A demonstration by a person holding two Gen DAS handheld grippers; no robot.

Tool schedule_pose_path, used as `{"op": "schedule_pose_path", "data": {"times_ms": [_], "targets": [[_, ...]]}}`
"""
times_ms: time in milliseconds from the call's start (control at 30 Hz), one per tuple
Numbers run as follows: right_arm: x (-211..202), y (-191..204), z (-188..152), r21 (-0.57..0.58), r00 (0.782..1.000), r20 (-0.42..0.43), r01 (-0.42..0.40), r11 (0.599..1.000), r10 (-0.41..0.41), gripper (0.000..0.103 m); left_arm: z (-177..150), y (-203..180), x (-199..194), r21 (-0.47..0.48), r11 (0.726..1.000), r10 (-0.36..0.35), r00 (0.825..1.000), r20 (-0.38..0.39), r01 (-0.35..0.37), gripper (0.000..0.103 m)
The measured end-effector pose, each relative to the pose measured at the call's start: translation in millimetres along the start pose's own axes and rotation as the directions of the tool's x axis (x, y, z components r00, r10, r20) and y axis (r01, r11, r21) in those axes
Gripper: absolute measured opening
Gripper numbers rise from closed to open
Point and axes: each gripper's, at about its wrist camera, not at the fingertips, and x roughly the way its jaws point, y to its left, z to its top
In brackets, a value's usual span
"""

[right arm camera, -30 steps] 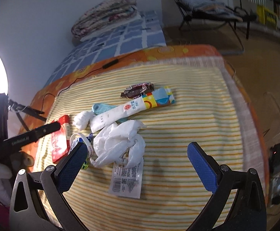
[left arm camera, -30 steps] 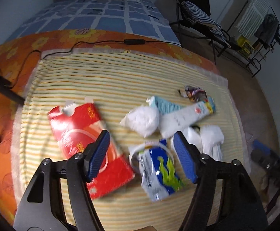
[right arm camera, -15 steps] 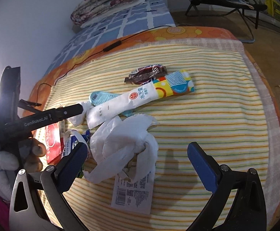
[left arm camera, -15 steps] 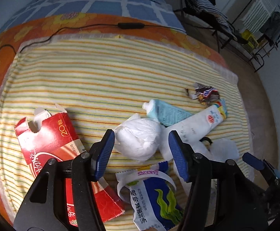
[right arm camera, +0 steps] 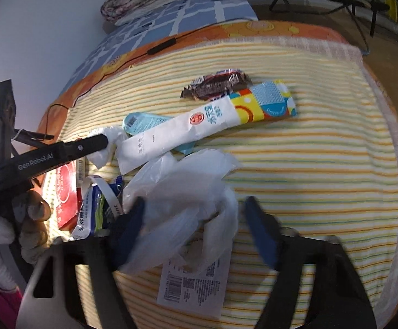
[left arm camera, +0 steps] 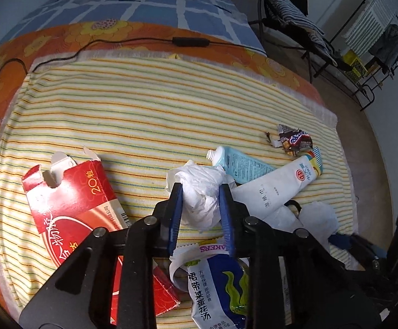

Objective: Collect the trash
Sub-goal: 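Grasp a white plastic bag with the left gripper while the right grasps another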

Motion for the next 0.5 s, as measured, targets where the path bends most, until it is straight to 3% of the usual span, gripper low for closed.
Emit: {"op": "schedule_pose_path", "data": {"times_ms": [133,500], "targets": [[-6.2,-4.6,-0.9,0.015,0.999,0.014,-0.033,0.999,0.033,0.057,-0.2,-1.3,-10.5,0.005,1.0,-0.001,1.0,0.021,0.0,0.025],[-56.5,1.0,-7.0,-0.027,0.992,0.126,-0.023,0.999,0.026,0.054,-6.7,-12.7,-53.1,0.043,0.999,-0.013,0.997,0.071,0.01,0.025]]}}
